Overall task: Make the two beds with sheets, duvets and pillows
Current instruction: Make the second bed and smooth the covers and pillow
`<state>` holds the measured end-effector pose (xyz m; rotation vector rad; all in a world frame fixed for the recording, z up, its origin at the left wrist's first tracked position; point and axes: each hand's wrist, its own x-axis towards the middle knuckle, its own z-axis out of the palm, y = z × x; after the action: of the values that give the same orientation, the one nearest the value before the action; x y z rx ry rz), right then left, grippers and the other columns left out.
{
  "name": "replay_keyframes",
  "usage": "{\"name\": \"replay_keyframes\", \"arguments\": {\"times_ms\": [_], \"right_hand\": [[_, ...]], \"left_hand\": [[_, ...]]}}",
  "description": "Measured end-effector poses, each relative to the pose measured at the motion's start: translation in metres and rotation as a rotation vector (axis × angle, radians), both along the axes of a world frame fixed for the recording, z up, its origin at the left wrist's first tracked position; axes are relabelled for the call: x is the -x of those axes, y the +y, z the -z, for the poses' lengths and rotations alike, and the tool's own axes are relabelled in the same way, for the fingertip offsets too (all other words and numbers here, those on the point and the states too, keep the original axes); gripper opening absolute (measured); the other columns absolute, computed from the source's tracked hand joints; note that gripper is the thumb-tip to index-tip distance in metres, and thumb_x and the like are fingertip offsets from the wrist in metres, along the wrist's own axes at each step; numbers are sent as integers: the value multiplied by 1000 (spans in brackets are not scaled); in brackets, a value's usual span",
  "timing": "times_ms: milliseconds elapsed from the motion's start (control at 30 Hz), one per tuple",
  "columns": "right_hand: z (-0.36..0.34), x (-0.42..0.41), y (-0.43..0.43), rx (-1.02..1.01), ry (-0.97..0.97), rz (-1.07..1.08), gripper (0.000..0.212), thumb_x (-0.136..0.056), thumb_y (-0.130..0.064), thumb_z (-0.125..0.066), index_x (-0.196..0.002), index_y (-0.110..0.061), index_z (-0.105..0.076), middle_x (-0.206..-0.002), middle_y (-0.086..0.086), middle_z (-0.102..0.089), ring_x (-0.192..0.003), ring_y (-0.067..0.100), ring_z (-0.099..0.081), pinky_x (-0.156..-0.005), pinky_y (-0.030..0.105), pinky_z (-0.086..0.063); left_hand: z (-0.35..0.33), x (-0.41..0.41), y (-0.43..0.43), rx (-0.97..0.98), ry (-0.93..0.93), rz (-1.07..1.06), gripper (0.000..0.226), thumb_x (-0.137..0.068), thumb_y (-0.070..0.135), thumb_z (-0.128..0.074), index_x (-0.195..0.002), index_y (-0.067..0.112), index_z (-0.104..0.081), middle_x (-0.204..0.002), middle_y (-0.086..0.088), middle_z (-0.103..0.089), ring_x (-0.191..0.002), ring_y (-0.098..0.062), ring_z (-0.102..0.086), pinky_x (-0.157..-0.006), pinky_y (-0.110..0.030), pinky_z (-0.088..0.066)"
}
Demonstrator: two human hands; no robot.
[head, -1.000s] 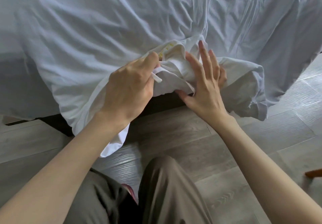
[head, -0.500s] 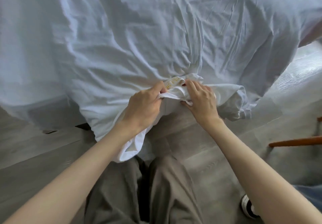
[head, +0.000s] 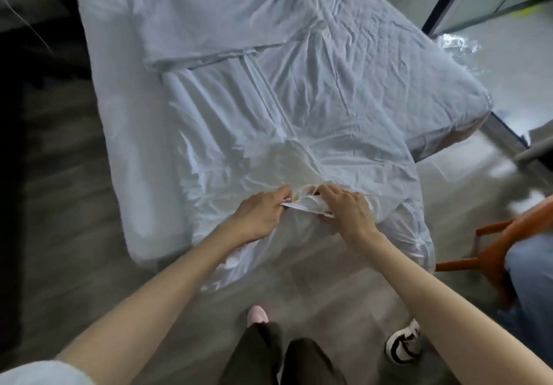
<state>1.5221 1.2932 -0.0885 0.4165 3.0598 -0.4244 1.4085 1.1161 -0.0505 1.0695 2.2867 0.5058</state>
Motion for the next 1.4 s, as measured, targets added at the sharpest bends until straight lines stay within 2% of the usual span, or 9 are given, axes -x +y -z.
{"name": "replay_keyframes", "arguments": {"times_ms": [300,533,733,867,967,1067,1233,1333,1400], "right_hand": [[-90,105,34,-82,32,-15,38,-85,-23,-67,-121,-21,-55,-114,1,-63,-103,28,-62,-82,39,-45],[-90,207,78,-67,70,-65,34,-89,-20,-61,-122,-23,-56,-111,0,-64,-100,28,-62,-77,35,-43],[-92,310,117,-86,9,-160,34,-93,-19,-55,-127,-23,-53,-115,1,-64,-104,26,-62,-79,33,-41],[-97,374,127,-113,-21,-238,36,-94,-19,-52,-129,-25,-51,-120,-1,-64,-109,26,-61,-85,36,-41],[-101,420,129,-130,-2,-261,39,-96,-17,-48,-133,-29,-48,-127,-1,-61,-116,25,-58,-89,37,-40],[-94,458,125,-128,-3,-246,44,-96,-11,-40,-135,-30,-49,-131,0,-59,-121,25,-54,-94,38,-36],[-32,476,110,-181,-101,-274,57,-91,-6,-51,-142,-27,-38,-146,-4,-44,-133,24,-36,-103,40,-29],[-3,467,107,-139,-141,-275,53,-98,-16,-45,-148,-27,-31,-158,-3,-25,-145,24,-20,-114,44,-19],[3,459,106,-107,-125,-264,51,-100,-21,-44,-149,-27,-31,-159,-4,-24,-147,23,-16,-118,45,-13]], "left_hand": [[-94,96,35,0,146,-57,18,-101,18,-34,-112,18,-48,-110,-9,-62,-85,-30,-51,-71,-36,-36],[-102,179,78,79,288,-104,21,-98,12,-31,-111,19,-46,-114,-9,-62,-93,-33,-56,-74,-39,-42],[-95,267,118,115,347,-250,29,-97,8,-34,-119,19,-49,-117,-10,-63,-99,-35,-58,-70,-34,-36],[-93,323,127,90,406,-318,33,-96,5,-35,-121,17,-52,-125,-7,-63,-109,-33,-57,-79,-35,-40],[-92,365,130,81,467,-402,33,-94,3,-35,-120,16,-52,-114,-12,-66,-103,-34,-60,-81,-36,-35],[-79,403,131,162,536,-486,32,-95,1,-35,-116,16,-52,-104,-11,-69,-96,-31,-60,-86,-35,-32],[-11,437,127,238,560,-522,29,-97,5,-34,-117,16,-53,-110,-8,-69,-104,-28,-61,-96,-36,-31],[28,439,122,284,476,-532,35,-92,-1,-38,-120,15,-48,-120,-7,-63,-115,-27,-56,-107,-40,-25],[46,433,118,245,444,-548,50,-89,-5,-43,-134,15,-41,-137,-7,-49,-132,-26,-41,-117,-46,-14]]}}
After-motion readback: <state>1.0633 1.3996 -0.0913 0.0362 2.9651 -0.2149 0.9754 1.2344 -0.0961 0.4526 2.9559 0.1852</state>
